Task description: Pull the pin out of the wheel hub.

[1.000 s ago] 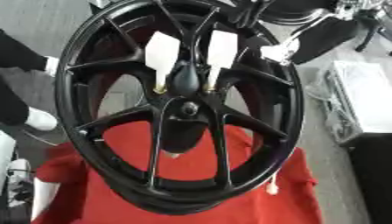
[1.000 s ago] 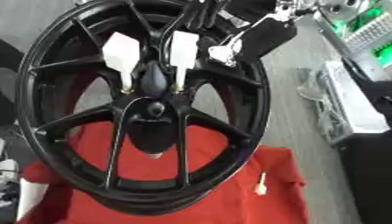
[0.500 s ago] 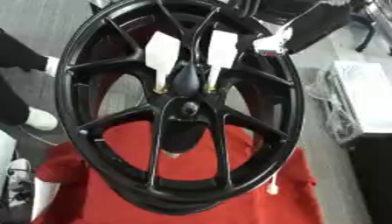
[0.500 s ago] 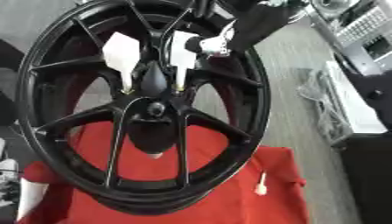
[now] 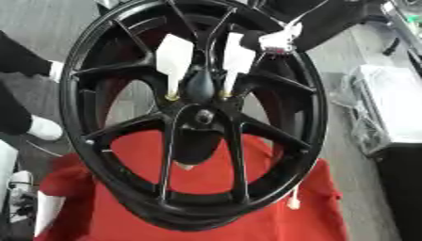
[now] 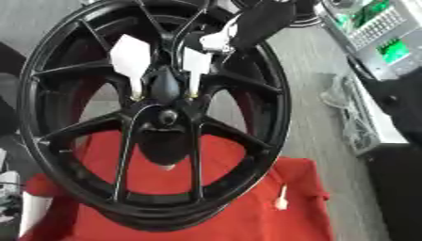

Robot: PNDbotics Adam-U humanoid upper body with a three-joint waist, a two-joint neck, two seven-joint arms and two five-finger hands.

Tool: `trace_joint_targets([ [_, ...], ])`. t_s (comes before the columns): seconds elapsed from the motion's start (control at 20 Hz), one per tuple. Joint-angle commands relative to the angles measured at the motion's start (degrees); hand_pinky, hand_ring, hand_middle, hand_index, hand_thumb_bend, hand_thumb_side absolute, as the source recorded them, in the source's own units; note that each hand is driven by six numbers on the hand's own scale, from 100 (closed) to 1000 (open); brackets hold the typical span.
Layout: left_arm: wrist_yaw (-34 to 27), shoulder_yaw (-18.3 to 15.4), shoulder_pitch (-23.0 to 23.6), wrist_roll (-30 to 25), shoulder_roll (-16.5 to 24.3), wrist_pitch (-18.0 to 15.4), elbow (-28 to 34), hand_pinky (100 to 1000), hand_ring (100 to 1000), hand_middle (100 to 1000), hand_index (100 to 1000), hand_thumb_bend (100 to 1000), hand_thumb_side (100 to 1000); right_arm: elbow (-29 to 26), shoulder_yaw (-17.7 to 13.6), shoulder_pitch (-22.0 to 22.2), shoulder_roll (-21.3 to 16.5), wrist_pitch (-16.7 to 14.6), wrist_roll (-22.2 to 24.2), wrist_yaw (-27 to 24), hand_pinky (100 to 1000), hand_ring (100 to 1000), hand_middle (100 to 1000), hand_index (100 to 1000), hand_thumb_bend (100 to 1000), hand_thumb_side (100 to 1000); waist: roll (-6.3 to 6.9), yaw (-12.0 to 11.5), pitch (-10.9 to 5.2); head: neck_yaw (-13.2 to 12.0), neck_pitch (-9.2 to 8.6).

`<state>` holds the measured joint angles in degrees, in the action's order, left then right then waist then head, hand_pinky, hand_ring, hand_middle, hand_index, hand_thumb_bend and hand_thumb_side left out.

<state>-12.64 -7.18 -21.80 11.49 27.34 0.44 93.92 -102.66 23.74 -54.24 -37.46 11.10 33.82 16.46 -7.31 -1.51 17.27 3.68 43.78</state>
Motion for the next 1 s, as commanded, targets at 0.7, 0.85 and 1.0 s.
trace_joint_targets([
  [0.7,-0.5,-0.2,-1.6,0.1,0.1,0.0,0.8,654,869,794,844,203,845,2.3,0.3,0.0,1.0,-0.8,1.7,3.3,922,703,618,790,388,446,0.38,-1.4,-0.47,2.1,-0.62],
  [0.85,-0.5,-0.2,-1.7,0.1,0.1,0.0,0.9,654,869,792,841,203,845,2.9,0.6,0.3,1.1,-1.3,2.0,4.1,923,711,626,793,393,453,0.36,-1.5,-0.34,2.3,-0.98],
  [1.0,-0.4,-0.2,-1.8,0.1,0.1,0.0,0.9,654,869,791,840,203,845,3.3,0.7,0.3,1.1,-1.8,2.2,4.6,923,715,629,795,399,461,0.37,-1.6,-0.22,2.4,-0.99],
])
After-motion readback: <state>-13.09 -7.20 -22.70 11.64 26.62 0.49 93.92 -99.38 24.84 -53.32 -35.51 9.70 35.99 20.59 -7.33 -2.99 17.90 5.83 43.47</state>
